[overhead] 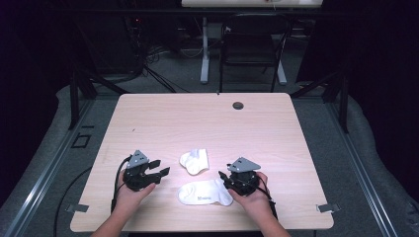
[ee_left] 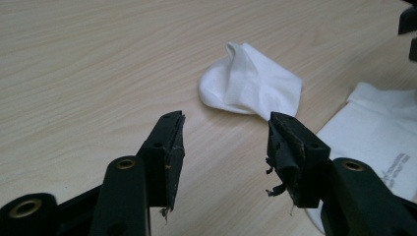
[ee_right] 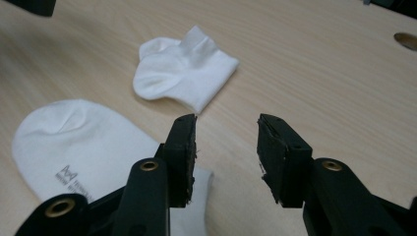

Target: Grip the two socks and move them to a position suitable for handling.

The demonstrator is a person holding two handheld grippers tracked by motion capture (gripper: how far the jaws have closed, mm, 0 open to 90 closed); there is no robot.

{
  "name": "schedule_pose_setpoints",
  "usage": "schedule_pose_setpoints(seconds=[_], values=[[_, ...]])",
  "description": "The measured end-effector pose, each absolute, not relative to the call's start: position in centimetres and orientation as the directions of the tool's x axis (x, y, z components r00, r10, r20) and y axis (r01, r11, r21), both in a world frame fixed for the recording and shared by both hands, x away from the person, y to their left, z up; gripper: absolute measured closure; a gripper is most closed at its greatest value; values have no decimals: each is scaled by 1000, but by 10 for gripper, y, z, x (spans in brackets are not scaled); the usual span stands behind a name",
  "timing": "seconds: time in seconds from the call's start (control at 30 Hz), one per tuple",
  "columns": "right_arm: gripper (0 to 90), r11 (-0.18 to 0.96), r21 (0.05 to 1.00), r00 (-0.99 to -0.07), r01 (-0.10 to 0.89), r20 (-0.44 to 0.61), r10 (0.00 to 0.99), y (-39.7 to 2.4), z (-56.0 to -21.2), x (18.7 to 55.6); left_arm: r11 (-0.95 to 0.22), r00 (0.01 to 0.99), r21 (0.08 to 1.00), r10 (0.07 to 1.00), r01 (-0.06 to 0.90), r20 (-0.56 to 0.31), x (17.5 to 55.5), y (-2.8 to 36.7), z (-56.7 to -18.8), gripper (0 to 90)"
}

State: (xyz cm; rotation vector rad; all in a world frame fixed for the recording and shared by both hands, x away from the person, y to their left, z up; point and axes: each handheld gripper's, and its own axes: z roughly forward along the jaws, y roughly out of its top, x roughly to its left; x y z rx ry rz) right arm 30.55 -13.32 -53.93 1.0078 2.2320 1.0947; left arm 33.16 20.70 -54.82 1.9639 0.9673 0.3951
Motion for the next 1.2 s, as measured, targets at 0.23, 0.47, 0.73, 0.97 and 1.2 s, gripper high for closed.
schedule_pose_setpoints(seconds=[0.23, 0.47, 0.73, 0.97, 1.2], values=[[562, 407, 807, -631, 427, -56, 774, -123, -542, 325, -327, 645, 815, 761, 478, -73, 335, 205, -555, 440], [579, 406, 781, -650, 475, -1, 760, -104, -545, 338, -307, 642, 828, 762, 469, -82, 336, 208, -555, 433], [623, 474, 733, -683, 489, -17, 730, -74, -545, 351, -317, 633, 821, 771, 475, -68, 336, 208, -557, 437], [714, 481, 717, -689, 505, 0, 725, -43, -548, 361, -330, 631, 815, 774, 476, -55, 336, 206, -558, 459], [693, 505, 701, -704, 503, -6, 710, -21, -555, 370, -326, 628, 815, 776, 480, -59, 337, 206, -559, 461]])
